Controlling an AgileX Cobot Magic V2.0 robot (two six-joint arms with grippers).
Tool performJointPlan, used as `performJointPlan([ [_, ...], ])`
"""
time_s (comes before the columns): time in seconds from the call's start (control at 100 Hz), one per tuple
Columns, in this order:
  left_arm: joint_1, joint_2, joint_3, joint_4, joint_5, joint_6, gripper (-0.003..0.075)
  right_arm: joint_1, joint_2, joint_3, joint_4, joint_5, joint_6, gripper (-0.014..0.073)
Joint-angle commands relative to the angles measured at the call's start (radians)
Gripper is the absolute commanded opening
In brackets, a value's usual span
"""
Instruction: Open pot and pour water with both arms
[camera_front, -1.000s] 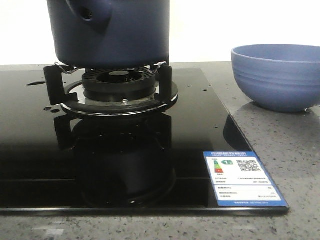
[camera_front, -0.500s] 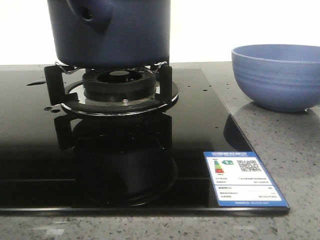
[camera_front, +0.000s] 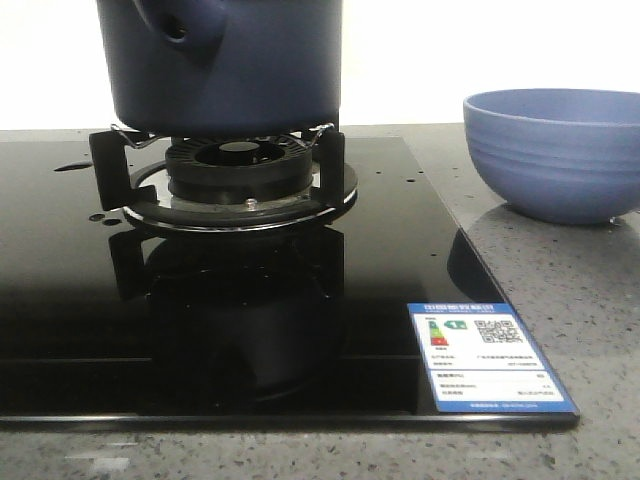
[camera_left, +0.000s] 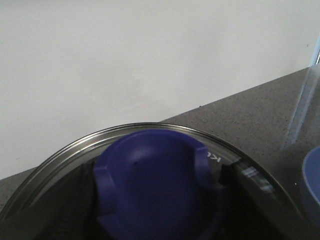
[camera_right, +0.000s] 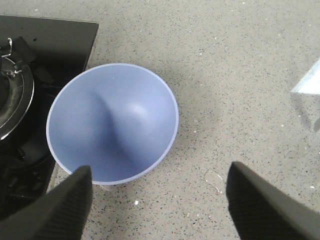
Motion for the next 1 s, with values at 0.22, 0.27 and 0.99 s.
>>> performJointPlan([
  [0.22,0.009,-0.067,-0.037,0.009,-0.043,-0.001,0.0396,-0.005,-0.015,-0.023,0.006,-0.065,-0.012,0.0503],
  [0.27,0.009,-0.067,-0.037,0.009,-0.039,-0.001,0.0397,-0.005,-0.015,-0.023,0.008,-0.065,-0.012,0.0503],
  [0.99,0.009,-0.146,-0.038,-0.016,-0.025,-0.001,0.0578,-0.005,-0.015,-0.023,0.021,-0.064,-0.012,0.0503],
])
